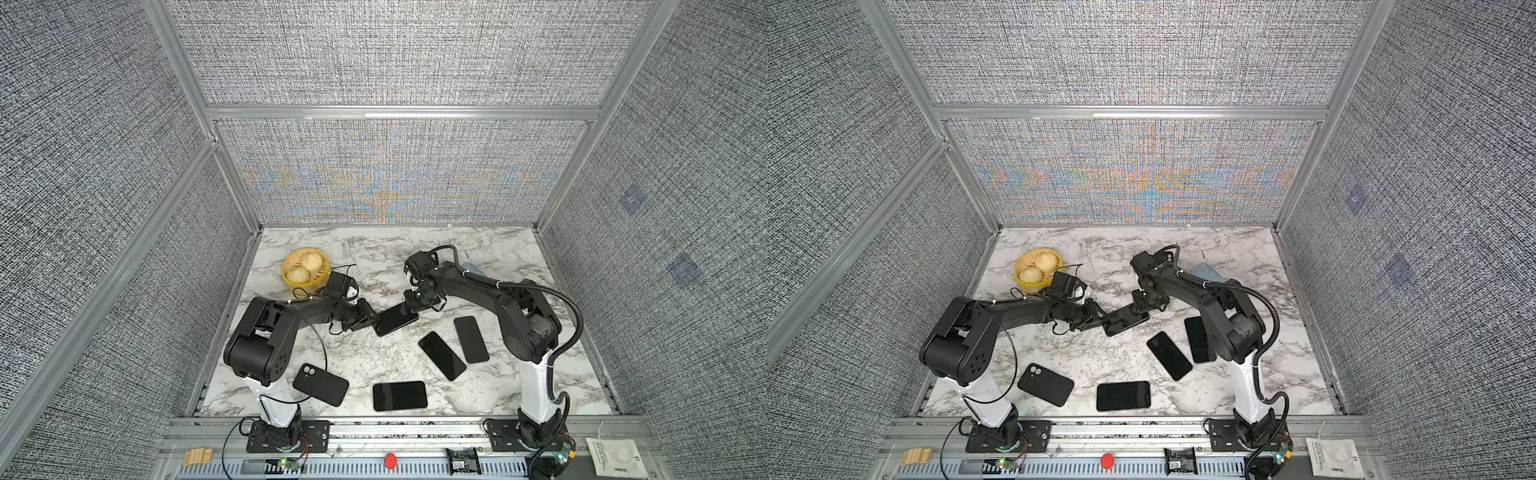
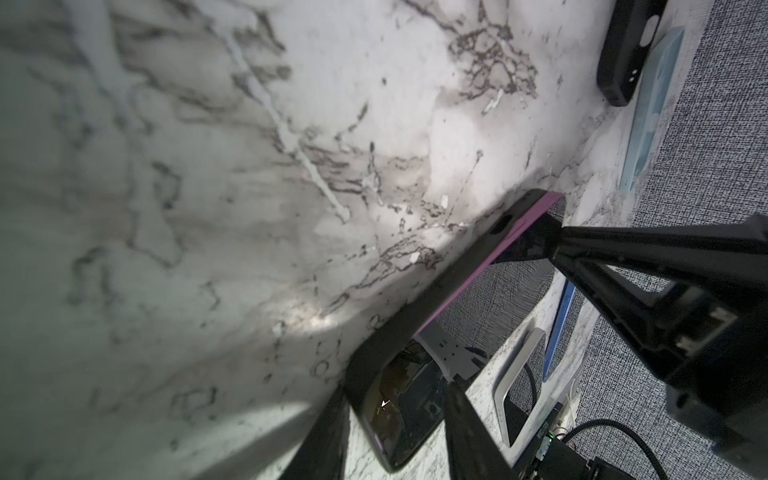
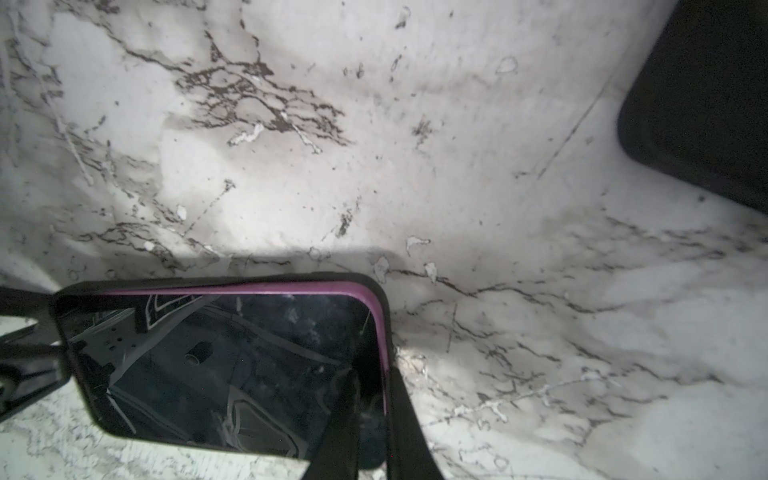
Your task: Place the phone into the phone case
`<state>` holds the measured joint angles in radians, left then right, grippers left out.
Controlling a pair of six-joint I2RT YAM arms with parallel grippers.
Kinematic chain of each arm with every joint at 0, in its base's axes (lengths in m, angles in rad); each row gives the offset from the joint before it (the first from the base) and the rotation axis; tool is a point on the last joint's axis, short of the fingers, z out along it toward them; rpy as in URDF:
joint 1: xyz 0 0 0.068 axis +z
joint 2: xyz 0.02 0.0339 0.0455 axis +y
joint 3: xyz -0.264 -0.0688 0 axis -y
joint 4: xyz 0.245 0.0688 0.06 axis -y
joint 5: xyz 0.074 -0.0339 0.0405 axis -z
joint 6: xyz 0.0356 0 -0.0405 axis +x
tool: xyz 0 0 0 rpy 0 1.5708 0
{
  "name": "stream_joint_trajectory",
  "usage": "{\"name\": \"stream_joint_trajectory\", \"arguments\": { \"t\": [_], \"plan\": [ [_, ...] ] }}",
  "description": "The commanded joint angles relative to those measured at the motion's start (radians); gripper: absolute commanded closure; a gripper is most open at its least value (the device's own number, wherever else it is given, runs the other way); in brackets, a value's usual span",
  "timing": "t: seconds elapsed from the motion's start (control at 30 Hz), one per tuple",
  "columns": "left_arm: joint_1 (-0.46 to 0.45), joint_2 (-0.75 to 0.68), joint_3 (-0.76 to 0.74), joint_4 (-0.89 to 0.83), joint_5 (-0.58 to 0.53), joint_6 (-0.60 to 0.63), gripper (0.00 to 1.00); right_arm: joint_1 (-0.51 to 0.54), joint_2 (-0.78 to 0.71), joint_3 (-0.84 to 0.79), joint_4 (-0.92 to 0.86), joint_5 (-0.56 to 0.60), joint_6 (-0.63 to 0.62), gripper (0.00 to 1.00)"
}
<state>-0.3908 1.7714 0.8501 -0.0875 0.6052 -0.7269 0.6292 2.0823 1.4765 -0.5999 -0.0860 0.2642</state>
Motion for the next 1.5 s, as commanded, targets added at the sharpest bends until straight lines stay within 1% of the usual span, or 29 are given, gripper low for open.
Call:
{"name": "stream_joint_trajectory", "arguments": {
  "t": [0.0,0.27,0.4,0.47,0.57,0.7,0.83,0.9,1.07,1.23,1.47],
  "plan": [
    [-0.005,0.015,-0.002,0.016,-0.023,0.014,0.60,0.015,0.072,-0.042,-0.018,-0.154,0.012,0.88],
    [-0.005,0.010,0.003,0.000,-0.033,0.021,0.60,0.010,0.021,-0.013,-0.058,-0.126,0.004,0.87],
    [0.001,-0.019,0.013,-0.052,-0.062,0.044,0.59,0.007,-0.026,0.031,-0.098,-0.095,-0.007,0.83],
    [0.005,-0.045,0.009,-0.067,-0.067,0.053,0.57,0.001,-0.050,0.046,-0.111,-0.087,-0.014,0.81],
    [0.001,-0.079,0.006,-0.083,-0.055,0.047,0.49,-0.012,-0.080,0.065,-0.125,-0.100,-0.019,0.79],
    [-0.003,-0.110,-0.005,-0.109,-0.050,0.031,0.46,-0.020,-0.106,0.066,-0.140,-0.096,-0.025,0.77],
    [-0.003,-0.146,-0.028,-0.151,-0.073,0.033,0.43,-0.026,-0.131,0.019,-0.130,-0.110,-0.022,0.71],
    [-0.004,-0.148,-0.035,-0.156,-0.065,0.032,0.41,-0.027,-0.146,-0.010,-0.114,-0.125,-0.020,0.69],
    [-0.017,-0.136,-0.044,-0.129,-0.026,0.015,0.42,-0.027,-0.149,-0.063,-0.079,-0.131,-0.008,0.68],
    [-0.028,-0.105,-0.055,-0.099,-0.019,0.006,0.45,-0.028,-0.124,-0.079,-0.048,-0.124,0.001,0.68],
    [-0.034,-0.069,-0.058,-0.063,-0.013,-0.006,0.51,-0.030,-0.102,-0.089,-0.026,-0.137,0.009,0.77]
  ]
}}
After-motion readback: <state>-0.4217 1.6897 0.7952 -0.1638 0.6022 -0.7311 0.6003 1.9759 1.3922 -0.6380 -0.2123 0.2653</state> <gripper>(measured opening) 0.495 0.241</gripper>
